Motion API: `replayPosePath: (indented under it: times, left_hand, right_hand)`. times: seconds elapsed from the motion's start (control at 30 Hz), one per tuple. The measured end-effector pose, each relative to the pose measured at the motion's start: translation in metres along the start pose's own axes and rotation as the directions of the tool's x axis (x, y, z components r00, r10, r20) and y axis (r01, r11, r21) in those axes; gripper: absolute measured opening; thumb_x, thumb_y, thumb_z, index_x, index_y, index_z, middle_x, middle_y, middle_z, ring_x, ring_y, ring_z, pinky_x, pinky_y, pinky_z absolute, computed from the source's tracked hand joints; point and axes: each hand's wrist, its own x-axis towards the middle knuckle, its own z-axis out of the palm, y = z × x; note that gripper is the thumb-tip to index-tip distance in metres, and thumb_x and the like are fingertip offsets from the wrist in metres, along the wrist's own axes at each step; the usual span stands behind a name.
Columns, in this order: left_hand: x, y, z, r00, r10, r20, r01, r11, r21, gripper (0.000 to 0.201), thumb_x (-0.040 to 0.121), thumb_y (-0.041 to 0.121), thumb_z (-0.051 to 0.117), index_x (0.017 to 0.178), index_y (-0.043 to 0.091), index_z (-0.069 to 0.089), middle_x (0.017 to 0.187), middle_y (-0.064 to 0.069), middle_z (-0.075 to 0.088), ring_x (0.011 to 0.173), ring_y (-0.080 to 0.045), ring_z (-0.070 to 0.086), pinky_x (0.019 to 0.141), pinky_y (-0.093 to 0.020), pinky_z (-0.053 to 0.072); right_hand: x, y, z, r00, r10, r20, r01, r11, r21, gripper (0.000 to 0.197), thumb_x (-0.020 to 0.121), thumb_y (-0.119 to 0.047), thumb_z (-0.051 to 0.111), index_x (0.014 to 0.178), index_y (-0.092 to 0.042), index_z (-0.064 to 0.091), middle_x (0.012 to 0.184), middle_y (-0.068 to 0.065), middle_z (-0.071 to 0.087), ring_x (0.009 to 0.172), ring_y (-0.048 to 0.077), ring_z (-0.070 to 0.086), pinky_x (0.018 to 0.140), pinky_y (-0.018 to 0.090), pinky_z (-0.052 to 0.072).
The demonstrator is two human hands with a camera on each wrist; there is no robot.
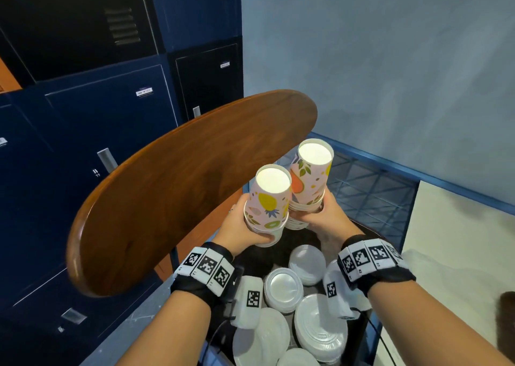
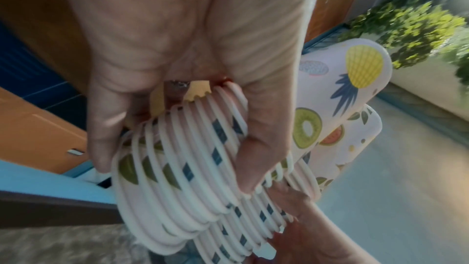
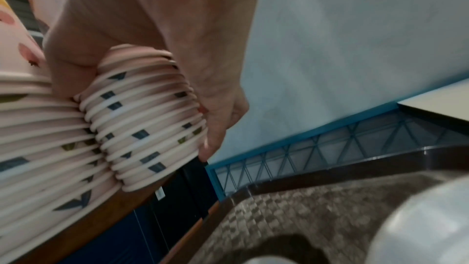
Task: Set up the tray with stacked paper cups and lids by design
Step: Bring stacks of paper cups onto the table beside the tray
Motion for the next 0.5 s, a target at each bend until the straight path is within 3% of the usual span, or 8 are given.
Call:
replayPosePath:
  times: [0.13,0.23,0.3,0.33,0.4,0.5]
  left_hand:
    - [-0.008,0.038,0.011,0.990,0.112,0.082,-0.113,0.994,-0.001,0.092,0.046,0.034,0.087,0.127,0.023,0.046,0.126,0.005,0.060,0.118,-0.010,0.057,0.102,-0.040,0.048]
    - [-0.020,0.060,0.028,0.977,0.171,0.127,-0.162,0.984,-0.079,0.090,0.048,0.027,0.088,0.127,0.018,0.046,0.123,0.004,0.063,0.115,-0.007,0.060,0.100,-0.036,0.050]
    - [-0.031,0.081,0.050,0.957,0.223,0.185,-0.211,0.974,-0.083,0.080,0.046,0.033,0.083,0.119,0.021,0.051,0.115,0.006,0.065,0.106,0.004,0.061,0.093,-0.021,0.051]
    - [-0.038,0.092,0.060,0.943,0.251,0.219,-0.244,0.968,-0.061,0.070,0.044,0.039,0.079,0.109,0.026,0.054,0.107,0.007,0.065,0.097,0.010,0.061,0.085,-0.010,0.050]
    - [-0.049,0.114,0.087,0.923,0.273,0.273,-0.279,0.960,-0.016,0.057,0.039,0.048,0.069,0.092,0.033,0.052,0.094,0.013,0.061,0.083,0.017,0.058,0.072,0.001,0.045]
    - [-0.064,0.135,0.128,0.889,0.303,0.344,-0.299,0.952,-0.065,0.068,0.037,0.048,0.072,0.098,0.022,0.058,0.092,0.015,0.063,0.084,0.022,0.058,0.069,0.001,0.045]
  right_hand:
    - [-0.034,-0.033,-0.019,0.994,-0.056,-0.090,0.056,0.998,-0.011,0.088,0.049,-0.035,0.092,0.126,-0.030,0.049,0.124,0.002,0.062,0.114,0.018,0.062,0.094,0.046,0.051]
    - [-0.069,-0.059,-0.035,0.985,-0.111,-0.136,0.106,0.993,-0.044,0.089,0.046,-0.037,0.086,0.126,-0.023,0.049,0.119,-0.004,0.065,0.106,0.006,0.064,0.085,0.025,0.053]
    - [-0.101,-0.071,-0.054,0.971,-0.130,-0.200,0.121,0.991,-0.055,0.088,0.042,-0.042,0.082,0.122,-0.024,0.050,0.115,-0.008,0.066,0.102,0.001,0.064,0.080,0.018,0.052]
    - [-0.114,-0.072,-0.063,0.963,-0.123,-0.240,0.113,0.992,-0.055,0.088,0.040,-0.044,0.081,0.120,-0.026,0.050,0.116,-0.008,0.064,0.102,0.002,0.063,0.082,0.019,0.052]
    - [-0.147,-0.071,-0.088,0.938,-0.106,-0.331,0.092,0.994,-0.057,0.087,0.042,-0.039,0.084,0.121,-0.028,0.048,0.123,-0.001,0.060,0.108,0.010,0.059,0.088,0.028,0.051]
    - [-0.199,-0.066,-0.126,0.900,-0.110,-0.423,0.090,0.994,-0.067,0.071,0.056,-0.020,0.087,0.116,-0.029,0.051,0.120,0.001,0.060,0.104,0.006,0.060,0.076,0.019,0.051]
